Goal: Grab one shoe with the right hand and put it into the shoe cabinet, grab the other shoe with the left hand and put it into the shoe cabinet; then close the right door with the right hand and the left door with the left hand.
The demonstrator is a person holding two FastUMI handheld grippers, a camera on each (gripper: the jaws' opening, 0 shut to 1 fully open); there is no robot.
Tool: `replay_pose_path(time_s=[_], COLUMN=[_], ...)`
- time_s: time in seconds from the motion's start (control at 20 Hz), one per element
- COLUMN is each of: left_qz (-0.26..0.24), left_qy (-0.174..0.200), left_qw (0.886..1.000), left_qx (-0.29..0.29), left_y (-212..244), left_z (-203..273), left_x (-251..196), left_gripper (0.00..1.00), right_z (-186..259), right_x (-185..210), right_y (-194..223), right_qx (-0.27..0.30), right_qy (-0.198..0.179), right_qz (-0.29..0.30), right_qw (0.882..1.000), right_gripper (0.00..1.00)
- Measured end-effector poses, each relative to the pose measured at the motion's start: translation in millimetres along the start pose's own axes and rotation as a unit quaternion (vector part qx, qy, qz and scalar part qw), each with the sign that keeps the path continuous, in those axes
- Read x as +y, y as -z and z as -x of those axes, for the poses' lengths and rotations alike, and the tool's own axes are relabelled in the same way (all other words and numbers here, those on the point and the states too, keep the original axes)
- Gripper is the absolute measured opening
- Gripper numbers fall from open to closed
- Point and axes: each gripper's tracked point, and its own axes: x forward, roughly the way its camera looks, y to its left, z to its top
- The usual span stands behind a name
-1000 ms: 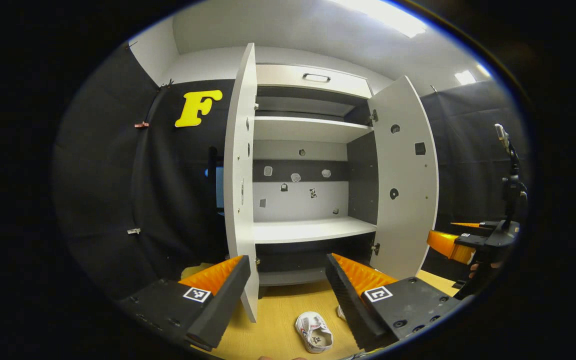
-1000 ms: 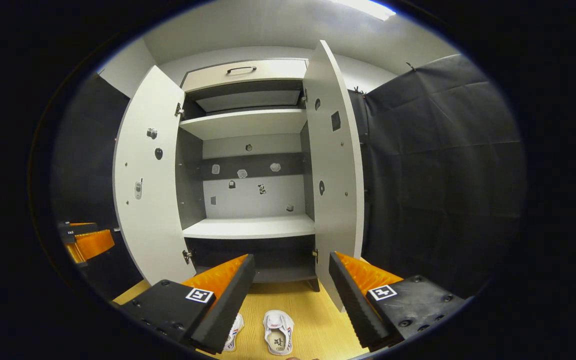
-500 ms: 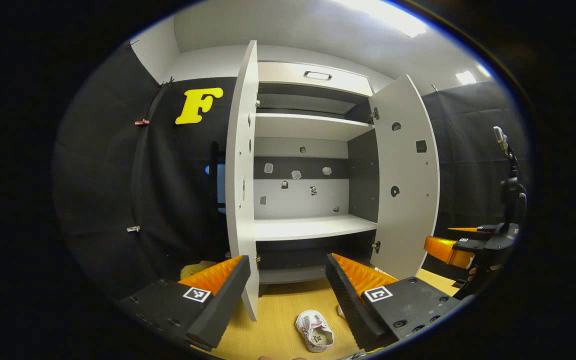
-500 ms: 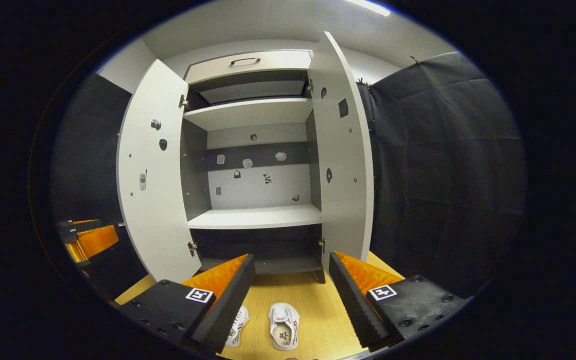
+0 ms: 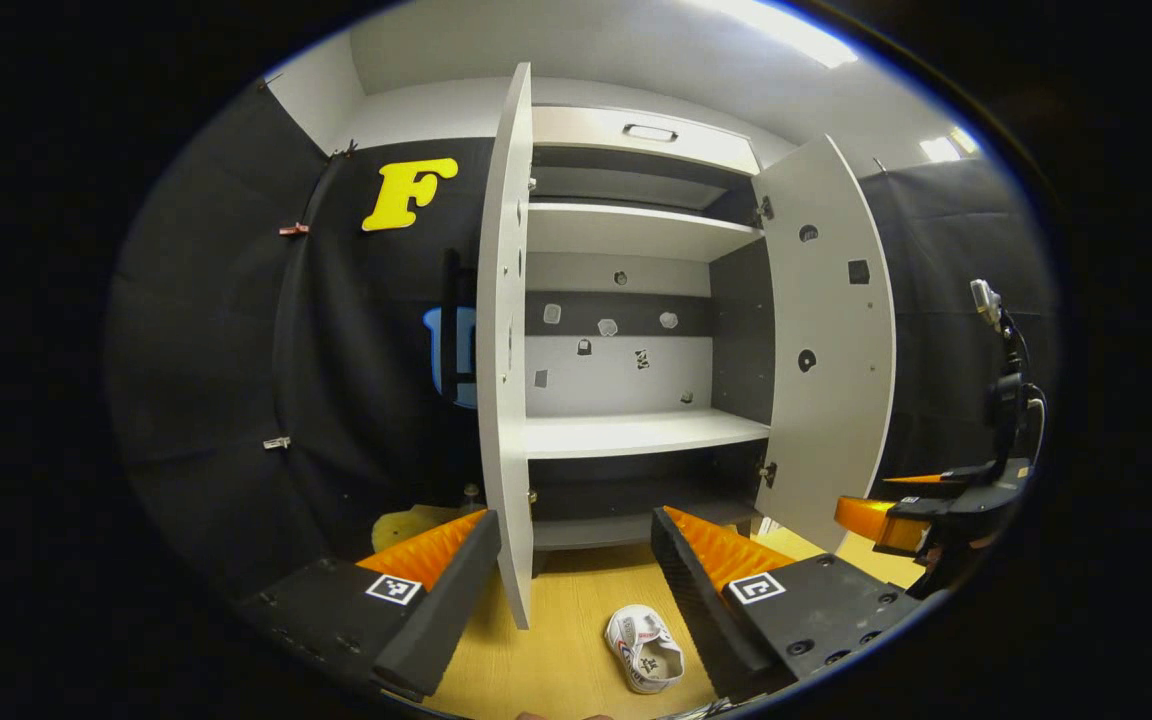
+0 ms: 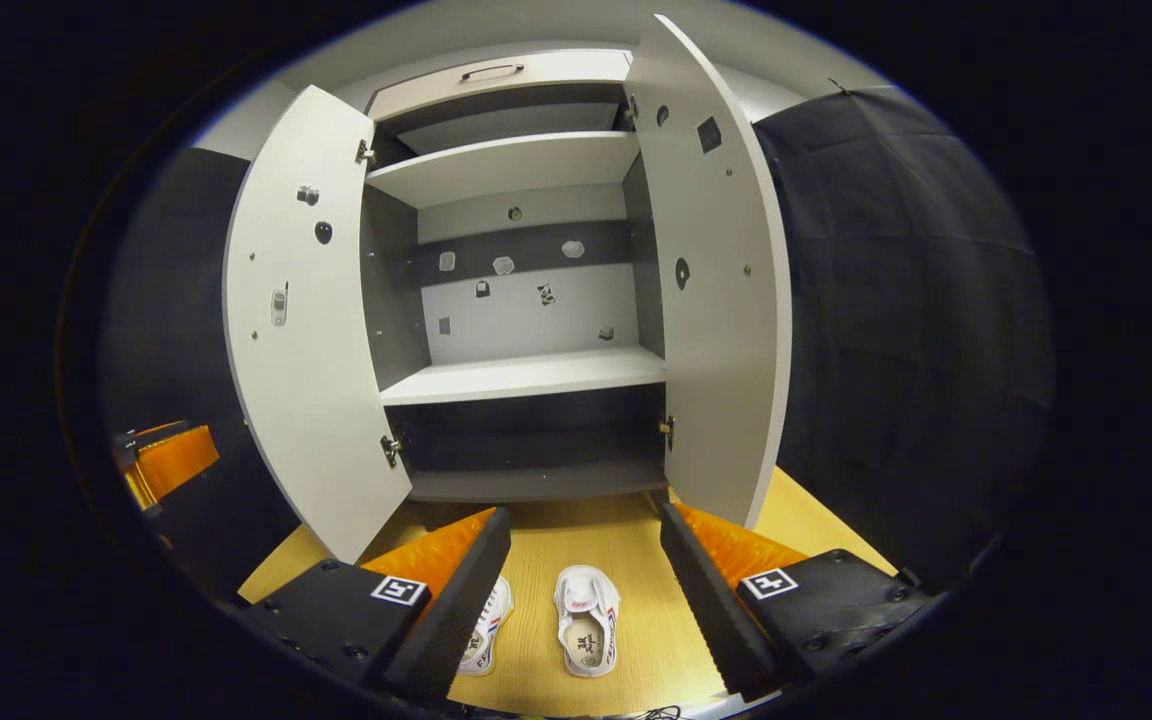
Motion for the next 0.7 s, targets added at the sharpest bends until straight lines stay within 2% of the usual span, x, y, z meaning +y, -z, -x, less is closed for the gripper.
replay_pose_path(time_s=[0.35, 0.7], left_qz=[0.009, 0.034], left_qy=[-0.006, -0.005], left_qw=[0.999, 0.996], left_qx=[0.036, 0.083], left_y=[32.4, 65.1], left_z=[-3.5, -10.2], left_x=[9.0, 6.3], left_gripper=[0.95, 0.95], right_z=[-29.2, -50.3], right_x=[21.3, 39.2], right_y=[66.6, 165.3], right_qx=[0.084, 0.198], right_qy=[-0.031, -0.059], right_qz=[-0.008, 0.016], right_qw=[0.996, 0.978], right_gripper=[0.98, 0.99])
